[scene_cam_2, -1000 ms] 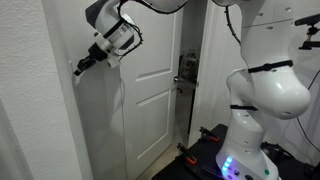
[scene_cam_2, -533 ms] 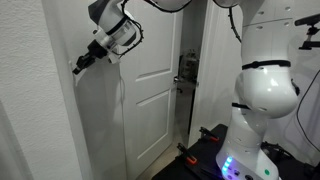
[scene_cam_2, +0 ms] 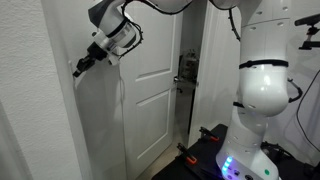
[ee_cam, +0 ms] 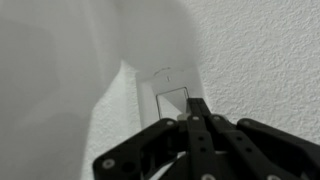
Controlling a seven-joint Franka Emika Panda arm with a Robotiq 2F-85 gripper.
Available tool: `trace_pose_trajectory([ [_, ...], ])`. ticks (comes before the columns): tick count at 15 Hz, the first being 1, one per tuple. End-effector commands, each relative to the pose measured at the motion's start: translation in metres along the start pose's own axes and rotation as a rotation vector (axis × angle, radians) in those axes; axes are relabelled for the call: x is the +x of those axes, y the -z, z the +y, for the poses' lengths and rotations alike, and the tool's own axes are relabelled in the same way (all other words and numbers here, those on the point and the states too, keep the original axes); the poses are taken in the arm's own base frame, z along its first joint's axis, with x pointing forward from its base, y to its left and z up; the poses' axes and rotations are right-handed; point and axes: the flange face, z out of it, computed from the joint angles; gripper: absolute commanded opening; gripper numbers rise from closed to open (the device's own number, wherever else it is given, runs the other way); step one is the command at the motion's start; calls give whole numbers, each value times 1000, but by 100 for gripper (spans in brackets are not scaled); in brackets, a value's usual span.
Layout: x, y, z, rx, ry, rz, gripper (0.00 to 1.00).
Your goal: Turn the light off.
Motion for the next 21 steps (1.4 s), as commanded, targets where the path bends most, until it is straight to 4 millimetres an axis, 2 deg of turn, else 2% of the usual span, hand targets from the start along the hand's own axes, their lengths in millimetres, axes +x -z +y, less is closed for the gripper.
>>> trace_pose_trajectory([
  [1,-6,-20,-2,-24,2,-20,0],
  [10,-28,-43,6,-152,-4,-20,0],
  [13,-41,-49,18,-125,-39,-178,0],
  [16,-44,-44,23,-120,-64,-398,0],
  [18,-46,-42,19,-74,-84,-521,0],
  [21,-52,-28,13,7,-124,-693,0],
])
